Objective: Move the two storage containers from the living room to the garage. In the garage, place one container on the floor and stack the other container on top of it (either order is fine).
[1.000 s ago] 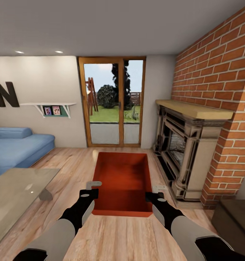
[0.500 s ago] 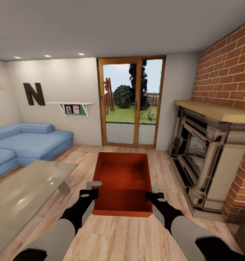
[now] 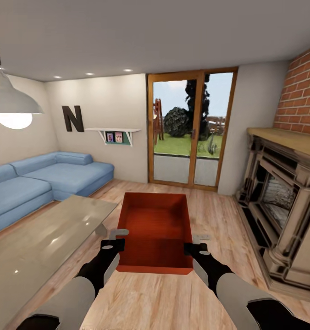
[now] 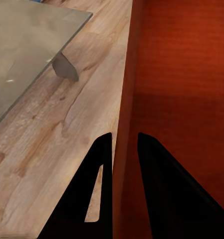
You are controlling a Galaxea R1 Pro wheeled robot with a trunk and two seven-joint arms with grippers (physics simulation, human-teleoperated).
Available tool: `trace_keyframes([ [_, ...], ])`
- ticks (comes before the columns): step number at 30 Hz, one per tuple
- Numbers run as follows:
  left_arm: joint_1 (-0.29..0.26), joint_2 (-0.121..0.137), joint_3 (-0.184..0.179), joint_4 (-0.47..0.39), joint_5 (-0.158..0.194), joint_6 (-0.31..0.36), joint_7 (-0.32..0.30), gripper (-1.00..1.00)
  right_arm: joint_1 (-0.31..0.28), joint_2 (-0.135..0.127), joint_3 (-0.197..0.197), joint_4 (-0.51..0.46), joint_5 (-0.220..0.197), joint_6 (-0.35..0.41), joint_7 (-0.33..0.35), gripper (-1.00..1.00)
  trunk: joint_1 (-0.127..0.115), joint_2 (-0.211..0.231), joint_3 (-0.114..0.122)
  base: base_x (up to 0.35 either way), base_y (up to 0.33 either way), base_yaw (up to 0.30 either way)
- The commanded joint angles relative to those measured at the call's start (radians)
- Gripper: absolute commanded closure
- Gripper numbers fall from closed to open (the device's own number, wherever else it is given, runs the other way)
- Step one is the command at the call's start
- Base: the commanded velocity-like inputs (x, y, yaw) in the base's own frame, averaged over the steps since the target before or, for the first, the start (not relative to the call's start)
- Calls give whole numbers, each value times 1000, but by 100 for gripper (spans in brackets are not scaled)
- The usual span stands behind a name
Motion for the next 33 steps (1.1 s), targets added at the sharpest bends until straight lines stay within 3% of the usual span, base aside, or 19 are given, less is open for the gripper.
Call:
trace_keyframes([
  [1,-1,1,4,-5,-28,9,13,100,0,-21,3,3,-6,-1,-7,100,0,-1,0,0,0,300],
  [33,-1,1,3,-5,-28,9,13,100,0,-21,3,3,-6,-1,-7,100,0,-1,0,0,0,300],
])
